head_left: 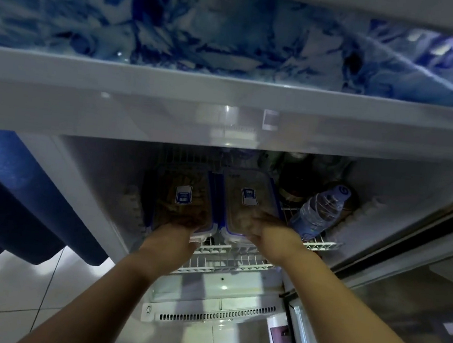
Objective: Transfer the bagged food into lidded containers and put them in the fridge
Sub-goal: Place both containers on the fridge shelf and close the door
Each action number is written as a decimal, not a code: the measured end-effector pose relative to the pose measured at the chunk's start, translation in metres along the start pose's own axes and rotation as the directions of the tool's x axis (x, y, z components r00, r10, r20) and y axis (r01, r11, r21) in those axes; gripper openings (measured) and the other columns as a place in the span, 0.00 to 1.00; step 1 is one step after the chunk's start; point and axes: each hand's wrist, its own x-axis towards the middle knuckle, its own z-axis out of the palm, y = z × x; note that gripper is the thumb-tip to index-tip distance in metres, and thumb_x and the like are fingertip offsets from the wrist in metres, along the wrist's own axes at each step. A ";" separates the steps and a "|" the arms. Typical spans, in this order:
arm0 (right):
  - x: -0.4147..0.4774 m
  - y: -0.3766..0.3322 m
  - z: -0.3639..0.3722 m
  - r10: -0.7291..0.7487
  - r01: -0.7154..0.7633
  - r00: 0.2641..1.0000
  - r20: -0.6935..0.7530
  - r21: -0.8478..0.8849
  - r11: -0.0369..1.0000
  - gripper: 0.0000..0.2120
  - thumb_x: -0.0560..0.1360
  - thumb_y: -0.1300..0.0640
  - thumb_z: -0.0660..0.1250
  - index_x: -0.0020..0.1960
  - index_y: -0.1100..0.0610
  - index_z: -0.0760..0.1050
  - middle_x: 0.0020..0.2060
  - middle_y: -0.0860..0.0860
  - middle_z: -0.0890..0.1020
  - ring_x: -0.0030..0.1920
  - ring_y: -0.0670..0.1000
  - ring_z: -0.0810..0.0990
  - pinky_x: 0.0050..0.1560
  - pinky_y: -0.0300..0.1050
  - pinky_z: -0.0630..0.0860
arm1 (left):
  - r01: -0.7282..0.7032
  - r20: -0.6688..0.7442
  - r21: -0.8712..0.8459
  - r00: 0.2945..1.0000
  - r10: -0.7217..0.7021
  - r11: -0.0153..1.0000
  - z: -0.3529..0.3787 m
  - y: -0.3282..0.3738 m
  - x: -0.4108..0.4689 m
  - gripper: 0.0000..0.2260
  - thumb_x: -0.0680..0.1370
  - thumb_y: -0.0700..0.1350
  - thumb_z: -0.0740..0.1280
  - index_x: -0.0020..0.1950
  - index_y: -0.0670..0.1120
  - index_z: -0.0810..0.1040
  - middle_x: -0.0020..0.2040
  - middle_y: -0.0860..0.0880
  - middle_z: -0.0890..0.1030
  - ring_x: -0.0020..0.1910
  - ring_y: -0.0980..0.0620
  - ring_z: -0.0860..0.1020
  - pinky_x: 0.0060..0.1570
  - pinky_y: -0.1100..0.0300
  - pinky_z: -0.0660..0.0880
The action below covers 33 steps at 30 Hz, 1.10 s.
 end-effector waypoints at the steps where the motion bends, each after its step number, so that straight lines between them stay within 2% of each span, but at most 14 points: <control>1: -0.006 -0.002 -0.005 0.035 -0.035 0.999 0.013 -0.002 0.999 0.19 0.79 0.50 0.59 0.70 0.48 0.69 0.67 0.54 0.73 0.62 0.58 0.75 0.57 0.49 0.76 | 0.002 0.011 0.009 1.000 -0.002 1.000 -0.001 0.002 -0.001 0.20 0.79 0.51 0.61 0.71 0.54 0.67 0.62 0.45 0.78 0.59 0.46 0.76 0.57 0.56 0.73; 4: -0.033 -0.006 -0.018 0.085 -0.084 0.996 -0.002 0.037 0.996 0.18 0.78 0.47 0.60 0.66 0.50 0.73 0.58 0.56 0.80 0.55 0.59 0.79 0.50 0.49 0.77 | 0.027 0.037 0.036 0.999 -0.029 0.999 -0.004 0.010 -0.007 0.18 0.79 0.53 0.60 0.69 0.53 0.70 0.62 0.45 0.78 0.60 0.46 0.75 0.58 0.56 0.73; 7: -0.069 -0.004 -0.024 0.066 -0.065 0.997 -0.029 0.057 0.996 0.18 0.77 0.47 0.62 0.64 0.53 0.72 0.57 0.57 0.79 0.56 0.59 0.78 0.50 0.49 0.75 | 0.017 0.057 0.064 0.998 -0.020 0.998 -0.002 0.025 -0.024 0.19 0.79 0.55 0.60 0.68 0.50 0.71 0.67 0.46 0.74 0.64 0.46 0.73 0.60 0.55 0.71; 9: -0.097 -0.002 -0.027 0.059 -0.057 0.998 -0.024 0.077 0.995 0.16 0.77 0.47 0.62 0.61 0.53 0.73 0.55 0.57 0.80 0.55 0.59 0.78 0.47 0.47 0.72 | -0.006 0.053 0.057 0.999 0.003 0.998 0.002 0.037 -0.040 0.16 0.79 0.54 0.61 0.63 0.48 0.75 0.63 0.45 0.76 0.59 0.46 0.75 0.56 0.56 0.72; 11: -0.127 0.002 -0.027 0.070 -0.069 0.998 -0.009 0.088 0.994 0.13 0.77 0.47 0.62 0.57 0.54 0.74 0.53 0.56 0.80 0.54 0.58 0.78 0.45 0.46 0.72 | -0.031 0.051 0.033 0.998 0.029 0.999 0.010 0.050 -0.058 0.12 0.78 0.54 0.61 0.53 0.48 0.77 0.57 0.45 0.79 0.52 0.47 0.77 0.50 0.56 0.73; 12: -0.143 0.005 -0.026 0.084 -0.083 0.996 -0.002 0.089 0.993 0.13 0.77 0.47 0.63 0.57 0.53 0.74 0.53 0.55 0.80 0.53 0.58 0.78 0.46 0.47 0.73 | -0.042 0.056 0.026 0.998 0.040 0.999 0.014 0.057 -0.069 0.11 0.78 0.54 0.61 0.52 0.48 0.77 0.56 0.46 0.80 0.51 0.48 0.76 0.49 0.56 0.73; 16: -0.212 0.015 -0.017 0.110 -0.110 0.994 -0.005 0.082 0.991 0.15 0.76 0.47 0.63 0.60 0.52 0.73 0.56 0.54 0.80 0.55 0.57 0.78 0.48 0.47 0.72 | -0.082 0.046 0.021 0.996 0.081 0.996 0.036 0.091 -0.113 0.16 0.78 0.55 0.62 0.62 0.49 0.75 0.60 0.47 0.78 0.56 0.47 0.76 0.51 0.58 0.73; 18: -0.248 0.020 -0.011 0.118 -0.118 0.993 -0.004 0.055 0.992 0.16 0.77 0.47 0.63 0.62 0.52 0.73 0.58 0.54 0.80 0.57 0.57 0.77 0.51 0.48 0.73 | -0.097 0.054 0.028 0.994 0.095 0.995 0.048 0.110 -0.136 0.19 0.78 0.56 0.62 0.66 0.49 0.73 0.63 0.47 0.77 0.60 0.47 0.76 0.57 0.56 0.74; 22: -0.316 0.028 -0.004 0.196 -0.195 0.980 -0.021 0.050 0.980 0.22 0.76 0.44 0.64 0.65 0.53 0.71 0.61 0.55 0.79 0.61 0.58 0.76 0.57 0.51 0.74 | -0.193 0.071 0.066 0.980 0.188 0.979 0.061 0.151 -0.173 0.20 0.78 0.57 0.62 0.67 0.51 0.72 0.64 0.48 0.77 0.59 0.48 0.76 0.57 0.55 0.74; 25: -0.364 0.031 -0.011 0.250 -0.245 0.964 -0.092 0.065 0.967 0.22 0.76 0.43 0.63 0.65 0.54 0.70 0.62 0.54 0.78 0.62 0.57 0.75 0.60 0.51 0.73 | -0.255 0.029 0.090 0.967 0.253 0.963 0.060 0.183 -0.193 0.18 0.77 0.58 0.62 0.65 0.54 0.74 0.60 0.50 0.79 0.56 0.49 0.77 0.54 0.55 0.75; 28: -0.414 0.029 -0.026 0.281 -0.273 0.925 -0.255 0.068 0.960 0.20 0.77 0.43 0.61 0.66 0.51 0.69 0.62 0.53 0.77 0.62 0.55 0.74 0.58 0.49 0.73 | -0.332 -0.030 0.128 0.941 0.338 0.935 0.051 0.215 -0.208 0.14 0.76 0.59 0.63 0.56 0.54 0.76 0.54 0.50 0.81 0.51 0.49 0.79 0.51 0.53 0.77; 30: -0.450 0.026 -0.037 0.304 -0.298 0.876 -0.375 0.075 0.951 0.21 0.77 0.43 0.61 0.67 0.49 0.69 0.61 0.50 0.77 0.62 0.54 0.75 0.58 0.48 0.73 | -0.413 -0.059 0.157 0.903 0.426 0.897 0.043 0.238 -0.216 0.13 0.75 0.60 0.63 0.55 0.54 0.77 0.53 0.51 0.81 0.50 0.50 0.78 0.51 0.52 0.77; 33: -0.502 0.020 -0.052 0.340 -0.358 0.752 -0.565 0.085 0.930 0.20 0.77 0.44 0.61 0.66 0.50 0.71 0.59 0.49 0.79 0.60 0.52 0.76 0.57 0.49 0.74 | -0.536 -0.096 0.182 0.825 0.558 0.824 0.031 0.273 -0.232 0.17 0.76 0.60 0.62 0.61 0.54 0.76 0.57 0.52 0.80 0.54 0.51 0.78 0.53 0.52 0.76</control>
